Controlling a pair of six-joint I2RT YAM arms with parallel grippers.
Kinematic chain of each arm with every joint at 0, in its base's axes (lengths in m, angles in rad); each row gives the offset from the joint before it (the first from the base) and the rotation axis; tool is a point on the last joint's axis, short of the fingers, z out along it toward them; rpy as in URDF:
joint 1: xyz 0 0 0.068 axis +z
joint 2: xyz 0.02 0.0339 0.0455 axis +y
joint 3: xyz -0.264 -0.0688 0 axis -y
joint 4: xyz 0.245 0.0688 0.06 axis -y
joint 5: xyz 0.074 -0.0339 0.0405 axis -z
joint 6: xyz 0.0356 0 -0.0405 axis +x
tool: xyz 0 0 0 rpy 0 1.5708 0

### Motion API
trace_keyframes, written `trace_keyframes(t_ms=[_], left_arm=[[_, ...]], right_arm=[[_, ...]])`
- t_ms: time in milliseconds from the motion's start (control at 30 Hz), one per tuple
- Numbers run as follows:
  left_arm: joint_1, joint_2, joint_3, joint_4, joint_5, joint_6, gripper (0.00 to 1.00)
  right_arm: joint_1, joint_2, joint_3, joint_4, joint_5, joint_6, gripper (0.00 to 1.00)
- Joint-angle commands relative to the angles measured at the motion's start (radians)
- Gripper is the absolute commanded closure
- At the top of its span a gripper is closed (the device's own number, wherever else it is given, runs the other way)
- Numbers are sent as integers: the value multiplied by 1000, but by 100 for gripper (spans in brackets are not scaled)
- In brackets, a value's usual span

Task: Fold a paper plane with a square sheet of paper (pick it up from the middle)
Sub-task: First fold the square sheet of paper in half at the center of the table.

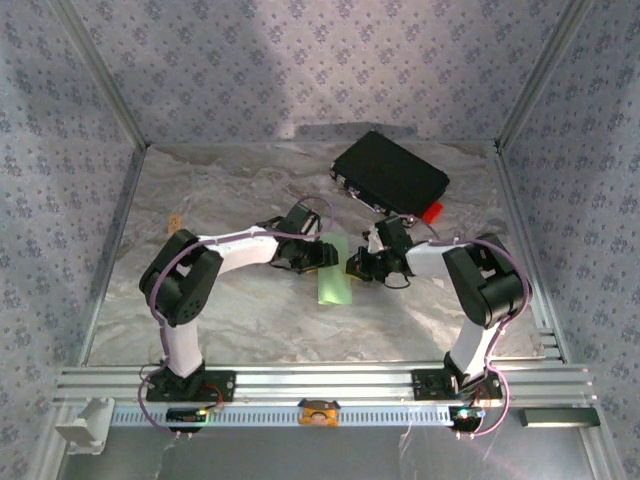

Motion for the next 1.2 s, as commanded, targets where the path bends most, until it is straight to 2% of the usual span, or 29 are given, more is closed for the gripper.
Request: trace_keyframes(t_ms=[0,233,367,500,700,867,1167], left_arm=[[10,-13,-13,25,-8,-20,46],[10,5,-8,-17,-53,-5,56],[11,19,-4,-47,-83,9,60],[10,28,-2,-69,-107,20,61],[10,28,8,-90,-118,34,61],[10,35,23,-109,-129,50,61],[13,49,31,-99,-140,44,59]], right_arm=[[1,3,-28,-71,41,-2,93],[4,6,-26,-53,41,10,92],[-2,-17,-28,24,3,30,87],[-10,-79,-24,119,-12,72,83],[-74,-279,-87,24,157,59,81],[-147,-407,-186,7,188,75,79],[-170,-420,-204,-11,169,72,78]])
